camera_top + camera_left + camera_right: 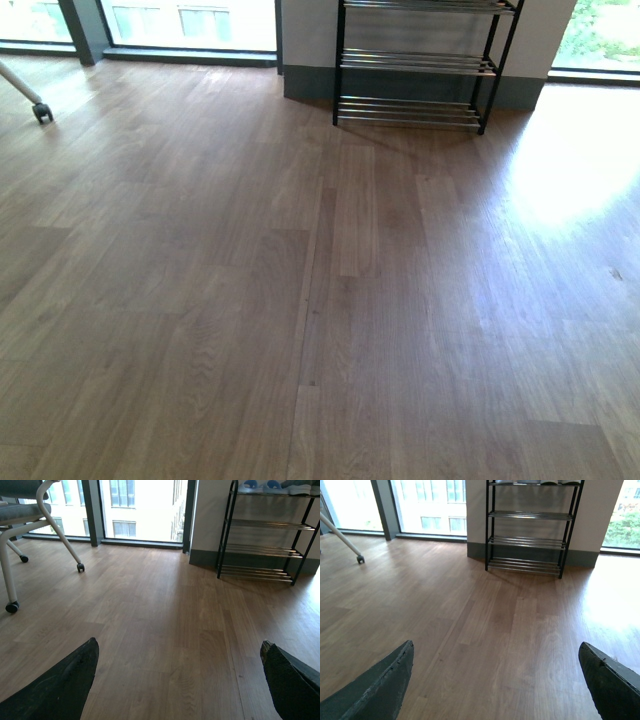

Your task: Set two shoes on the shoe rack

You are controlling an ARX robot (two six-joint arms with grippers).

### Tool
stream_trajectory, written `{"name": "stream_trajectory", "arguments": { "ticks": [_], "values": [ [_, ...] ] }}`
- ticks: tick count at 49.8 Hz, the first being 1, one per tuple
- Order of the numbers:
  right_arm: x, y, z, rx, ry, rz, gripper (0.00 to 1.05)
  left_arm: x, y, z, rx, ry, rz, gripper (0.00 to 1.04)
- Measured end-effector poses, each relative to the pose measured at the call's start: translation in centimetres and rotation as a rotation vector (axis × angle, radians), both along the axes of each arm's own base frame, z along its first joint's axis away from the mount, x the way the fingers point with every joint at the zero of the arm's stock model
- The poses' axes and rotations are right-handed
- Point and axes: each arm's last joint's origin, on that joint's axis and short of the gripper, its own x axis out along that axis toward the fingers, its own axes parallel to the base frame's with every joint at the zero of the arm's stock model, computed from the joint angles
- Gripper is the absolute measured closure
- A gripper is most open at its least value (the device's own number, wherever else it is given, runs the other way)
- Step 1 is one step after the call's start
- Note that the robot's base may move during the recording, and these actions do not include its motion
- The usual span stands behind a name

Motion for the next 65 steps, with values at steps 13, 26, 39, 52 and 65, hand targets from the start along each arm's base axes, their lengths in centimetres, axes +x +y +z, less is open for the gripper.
{"name": "stream_trajectory", "arguments": {
  "ticks": [13, 26, 39, 52, 65],
  "values": [
    [0.00, -0.02, 0.00, 0.000, 0.000, -0.006, 0.09, 0.00, -0.01, 0.00, 0.000, 0.000, -0.003, 0.09],
    [0.00, -0.01, 0.00, 0.000, 0.000, -0.003, 0.09, 0.00, 0.01, 0.00, 0.000, 0.000, 0.000, 0.09],
    [0.00, -0.01, 0.00, 0.000, 0.000, -0.003, 0.09, 0.00, 0.01, 0.00, 0.000, 0.000, 0.000, 0.09],
    [0.00, -0.01, 0.00, 0.000, 0.000, -0.003, 0.09, 0.00, 0.01, 0.00, 0.000, 0.000, 0.000, 0.09],
    [0.00, -0.01, 0.00, 0.000, 0.000, -0.003, 0.09, 0.00, 0.01, 0.00, 0.000, 0.000, 0.000, 0.09]
  ]
}}
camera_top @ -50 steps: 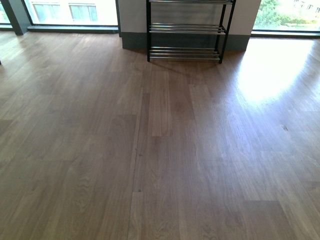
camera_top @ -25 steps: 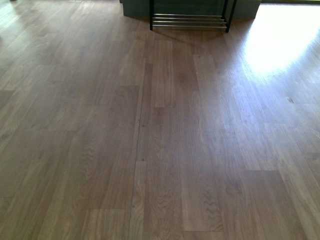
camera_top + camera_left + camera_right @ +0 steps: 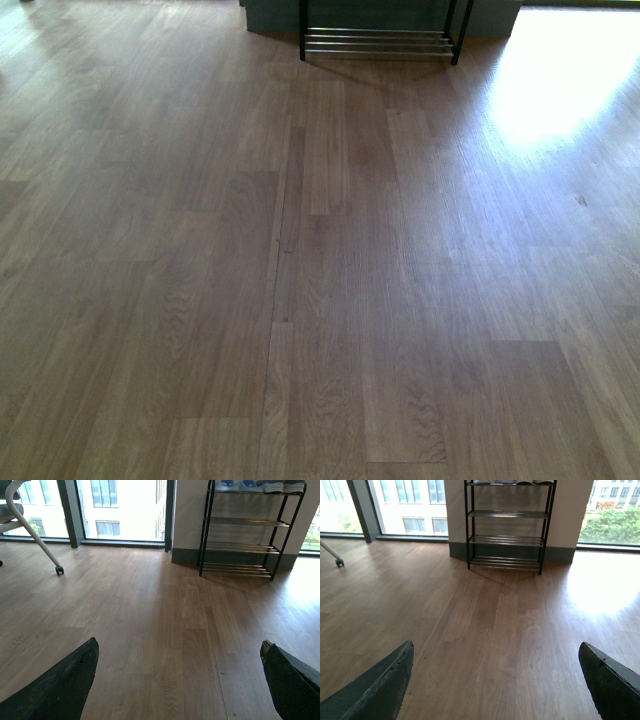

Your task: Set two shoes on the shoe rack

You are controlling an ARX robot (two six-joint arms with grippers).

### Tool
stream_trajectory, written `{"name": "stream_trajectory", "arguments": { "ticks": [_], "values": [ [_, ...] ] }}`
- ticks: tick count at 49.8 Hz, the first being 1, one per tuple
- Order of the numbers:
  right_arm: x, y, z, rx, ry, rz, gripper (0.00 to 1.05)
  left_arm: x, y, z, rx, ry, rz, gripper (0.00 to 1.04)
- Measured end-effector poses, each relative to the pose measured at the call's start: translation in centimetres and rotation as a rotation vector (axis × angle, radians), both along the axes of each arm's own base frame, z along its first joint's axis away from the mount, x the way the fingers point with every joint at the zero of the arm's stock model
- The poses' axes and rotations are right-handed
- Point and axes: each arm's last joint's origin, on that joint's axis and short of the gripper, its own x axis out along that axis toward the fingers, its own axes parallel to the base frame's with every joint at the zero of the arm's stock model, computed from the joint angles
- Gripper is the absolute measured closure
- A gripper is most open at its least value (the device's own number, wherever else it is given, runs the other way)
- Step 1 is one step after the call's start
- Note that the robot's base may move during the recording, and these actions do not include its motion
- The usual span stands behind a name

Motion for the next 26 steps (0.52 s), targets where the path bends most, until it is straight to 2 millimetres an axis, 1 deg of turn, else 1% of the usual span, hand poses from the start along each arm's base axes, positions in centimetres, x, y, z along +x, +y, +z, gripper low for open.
{"name": "stream_trajectory", "arguments": {
  "ticks": [26],
  "values": [
    [0.00, 0.00, 0.00, 0.000, 0.000, 0.000, 0.09, 0.00, 0.00, 0.00, 0.000, 0.000, 0.000, 0.09]
  ]
}}
